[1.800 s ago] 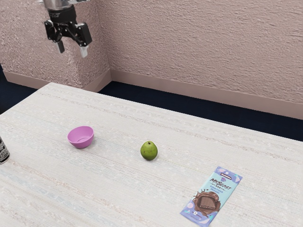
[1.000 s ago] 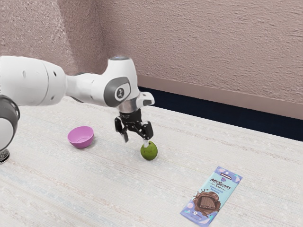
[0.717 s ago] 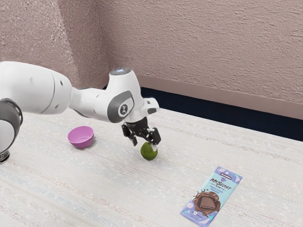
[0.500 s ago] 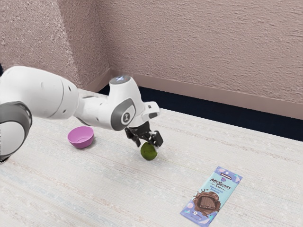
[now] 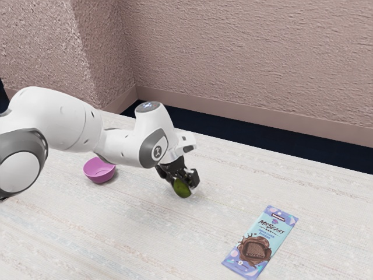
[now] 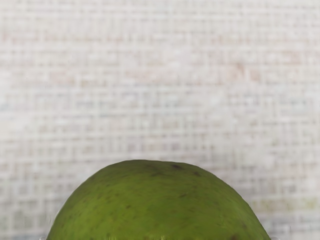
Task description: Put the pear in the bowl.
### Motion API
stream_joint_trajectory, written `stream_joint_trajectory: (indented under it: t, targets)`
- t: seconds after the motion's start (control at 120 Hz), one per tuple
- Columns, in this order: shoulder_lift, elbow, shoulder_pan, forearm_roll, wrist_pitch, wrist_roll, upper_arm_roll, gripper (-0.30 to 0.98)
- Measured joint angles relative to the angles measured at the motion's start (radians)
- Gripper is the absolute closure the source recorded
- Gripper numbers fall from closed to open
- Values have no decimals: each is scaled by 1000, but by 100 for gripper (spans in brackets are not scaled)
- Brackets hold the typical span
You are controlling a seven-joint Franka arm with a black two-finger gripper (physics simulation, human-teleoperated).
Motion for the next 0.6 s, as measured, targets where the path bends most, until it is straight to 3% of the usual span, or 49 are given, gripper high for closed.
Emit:
stream_joint_trajectory:
  t: [0.242, 0.467, 0.6]
  targets:
    - [-44, 2, -1, 13, -11, 2, 22, 38]
    - [-236, -136, -2, 68, -114, -25, 236, 55]
    - [-252, -147, 5, 120, -166, -45, 344, 60]
